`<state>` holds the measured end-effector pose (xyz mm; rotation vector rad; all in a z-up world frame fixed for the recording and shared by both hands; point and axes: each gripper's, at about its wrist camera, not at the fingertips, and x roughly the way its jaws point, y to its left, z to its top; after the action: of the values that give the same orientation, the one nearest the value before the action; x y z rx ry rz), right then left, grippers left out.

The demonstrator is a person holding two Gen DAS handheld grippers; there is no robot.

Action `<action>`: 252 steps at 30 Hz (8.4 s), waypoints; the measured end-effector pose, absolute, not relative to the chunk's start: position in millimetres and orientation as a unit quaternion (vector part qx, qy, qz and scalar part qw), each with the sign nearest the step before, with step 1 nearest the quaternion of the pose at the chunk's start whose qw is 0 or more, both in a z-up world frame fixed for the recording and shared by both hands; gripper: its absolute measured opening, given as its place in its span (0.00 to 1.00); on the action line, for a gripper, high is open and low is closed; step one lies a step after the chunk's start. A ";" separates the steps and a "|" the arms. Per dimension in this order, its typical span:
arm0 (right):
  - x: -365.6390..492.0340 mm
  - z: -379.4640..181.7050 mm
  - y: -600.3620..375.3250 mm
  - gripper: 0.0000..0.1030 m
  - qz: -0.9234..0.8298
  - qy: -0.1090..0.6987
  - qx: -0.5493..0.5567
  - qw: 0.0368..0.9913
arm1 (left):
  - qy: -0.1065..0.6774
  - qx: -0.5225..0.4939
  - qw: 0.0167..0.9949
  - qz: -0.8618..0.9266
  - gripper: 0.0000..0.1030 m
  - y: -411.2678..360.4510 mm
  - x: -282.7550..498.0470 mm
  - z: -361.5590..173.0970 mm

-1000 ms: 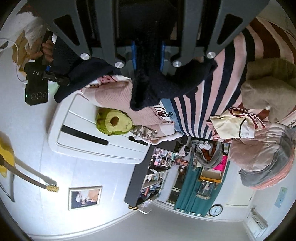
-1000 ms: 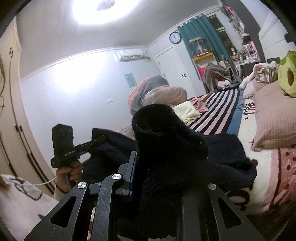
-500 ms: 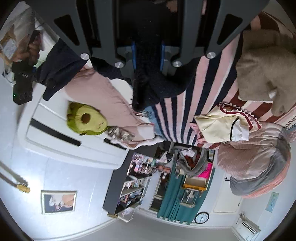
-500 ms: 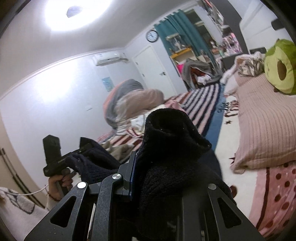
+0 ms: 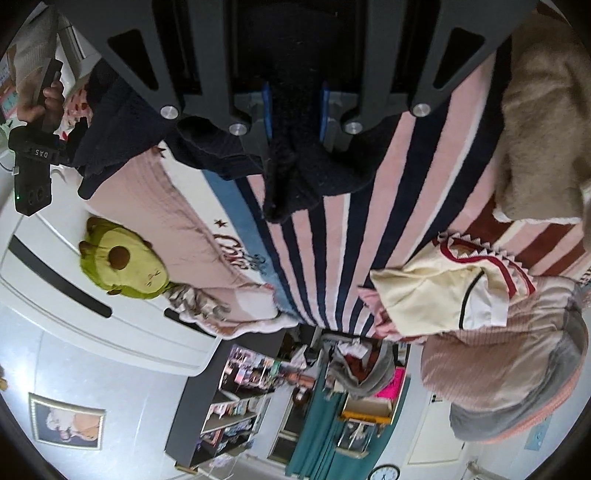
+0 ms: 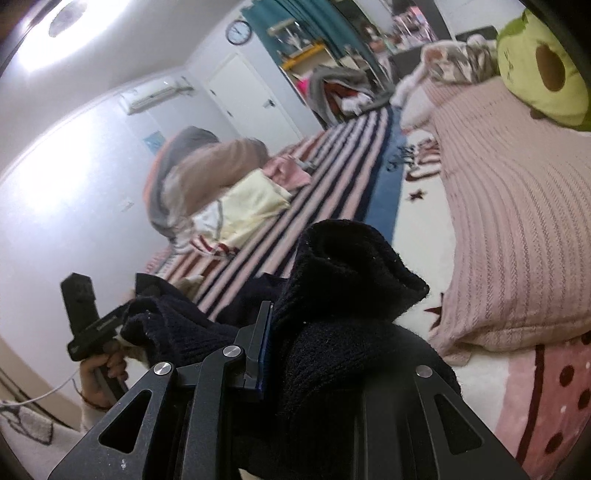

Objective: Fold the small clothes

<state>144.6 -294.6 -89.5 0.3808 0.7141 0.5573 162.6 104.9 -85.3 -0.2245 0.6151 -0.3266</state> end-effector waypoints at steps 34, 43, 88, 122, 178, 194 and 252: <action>182.6 -95.4 -314.2 0.60 0.202 0.366 0.174 0.891 | 0.323 -0.116 0.934 -0.098 0.70 119.8 206.9 -99.6; 162.7 -97.6 -304.3 0.61 0.216 0.368 0.186 0.885 | 0.319 -0.113 0.938 -0.078 0.72 134.1 174.6 -89.3; 77.1 -132.4 -116.4 0.12 0.289 0.415 -0.043 0.862 | 0.396 -0.326 0.843 -0.164 0.81 136.8 95.1 -196.4; 61.9 -92.4 -294.4 0.23 0.211 0.316 0.095 0.920 | 0.274 -0.023 0.905 -0.325 0.23 -86.4 120.3 -63.6; 89.6 -135.8 -295.7 0.05 0.269 0.415 0.175 0.851 | 0.359 -0.090 0.884 -0.287 0.77 18.9 104.5 -111.3; 65.9 -152.4 -350.1 0.19 0.156 0.420 0.168 0.878 | 0.404 -0.092 0.852 -0.320 0.77 -41.7 128.0 -128.9; 172.8 -170.0 -265.3 0.60 0.371 0.494 0.161 0.770 | 0.476 -0.219 0.790 -0.320 0.56 19.3 167.1 -156.7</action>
<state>172.8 -265.3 -170.0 0.3486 1.0713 0.8037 167.1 19.3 -156.7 -0.4708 1.0245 -0.6881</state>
